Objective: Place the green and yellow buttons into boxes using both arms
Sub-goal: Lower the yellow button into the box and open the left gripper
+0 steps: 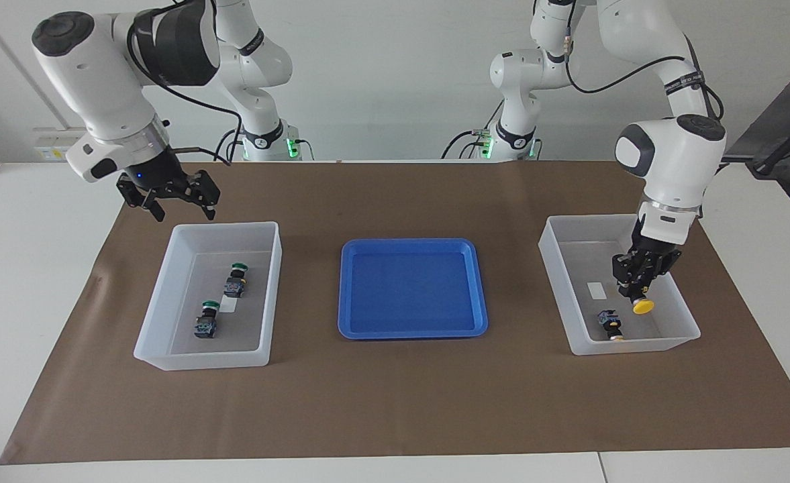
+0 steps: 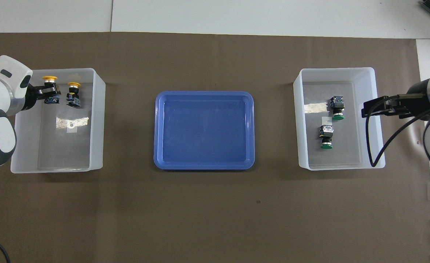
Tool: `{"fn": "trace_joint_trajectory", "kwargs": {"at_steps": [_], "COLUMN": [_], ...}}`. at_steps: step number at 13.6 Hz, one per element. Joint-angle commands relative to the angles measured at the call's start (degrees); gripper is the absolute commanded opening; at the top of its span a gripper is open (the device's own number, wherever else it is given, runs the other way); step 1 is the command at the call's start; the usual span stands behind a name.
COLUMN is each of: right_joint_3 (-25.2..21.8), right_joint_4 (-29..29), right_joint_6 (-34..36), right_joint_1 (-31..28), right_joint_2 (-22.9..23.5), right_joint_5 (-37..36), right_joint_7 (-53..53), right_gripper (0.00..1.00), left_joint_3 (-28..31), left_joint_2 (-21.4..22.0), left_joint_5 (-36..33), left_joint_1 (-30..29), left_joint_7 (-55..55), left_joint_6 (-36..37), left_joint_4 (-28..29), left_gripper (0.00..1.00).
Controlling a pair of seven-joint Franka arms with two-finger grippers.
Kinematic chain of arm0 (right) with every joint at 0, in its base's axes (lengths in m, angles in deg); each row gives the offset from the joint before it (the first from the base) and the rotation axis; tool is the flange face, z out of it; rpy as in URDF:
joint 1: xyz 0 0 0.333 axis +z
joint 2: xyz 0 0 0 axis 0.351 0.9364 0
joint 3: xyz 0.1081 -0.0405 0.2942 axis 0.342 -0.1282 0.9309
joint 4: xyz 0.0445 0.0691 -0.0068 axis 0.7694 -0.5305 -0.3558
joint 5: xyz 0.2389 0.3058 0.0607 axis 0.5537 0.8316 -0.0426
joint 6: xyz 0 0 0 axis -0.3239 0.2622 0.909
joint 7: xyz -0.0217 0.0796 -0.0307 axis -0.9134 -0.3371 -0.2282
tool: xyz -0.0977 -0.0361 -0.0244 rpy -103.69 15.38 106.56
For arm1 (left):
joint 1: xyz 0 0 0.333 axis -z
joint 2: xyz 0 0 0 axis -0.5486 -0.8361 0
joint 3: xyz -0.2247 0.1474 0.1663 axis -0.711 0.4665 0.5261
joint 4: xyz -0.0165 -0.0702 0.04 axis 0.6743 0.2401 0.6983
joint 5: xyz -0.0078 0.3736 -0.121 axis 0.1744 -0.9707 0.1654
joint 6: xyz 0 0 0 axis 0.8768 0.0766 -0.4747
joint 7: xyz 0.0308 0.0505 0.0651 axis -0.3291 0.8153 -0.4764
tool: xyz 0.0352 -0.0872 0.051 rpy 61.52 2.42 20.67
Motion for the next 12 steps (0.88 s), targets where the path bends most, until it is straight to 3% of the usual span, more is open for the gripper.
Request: {"fn": "trace_joint_trajectory", "kwargs": {"at_steps": [1,4,9,11,12], "right_joint_3": [0.25,0.43,0.60,0.60,0.78], "right_joint_4": [4.86,4.61,3.29,3.29,3.47], "right_joint_6": [6.34,8.19,8.20,7.68,7.50], "right_joint_1": [-0.62,-1.41,-2.38,-2.03,-1.94], "right_joint_2": [-0.13,-4.08,-4.88,-4.88,-4.80], "right_joint_5": [-0.86,-1.73,-3.05,-3.06,-3.06], "right_joint_7": [1.91,1.74,0.95,1.04,1.04], "right_gripper": [1.00,1.00,1.00,1.00,1.00], "left_joint_3": [-0.80,-0.80,-0.80,-0.80,-0.80], "left_joint_2": [-2.19,-4.65,-9.31,-9.66,-9.75], "left_joint_5": [0.03,-0.06,-0.06,-0.06,-0.06], "left_joint_1": [-2.37,-3.34,-2.47,-2.55,-2.55], "left_joint_7": [-1.05,-1.14,-2.37,-3.50,-3.86], "left_joint_6": [-3.96,-7.31,-14.08,-14.35,-14.43], "left_joint_4": [0.96,1.05,1.05,0.88,0.79], "left_gripper": [0.00,0.00,0.00,0.11,0.23]}}
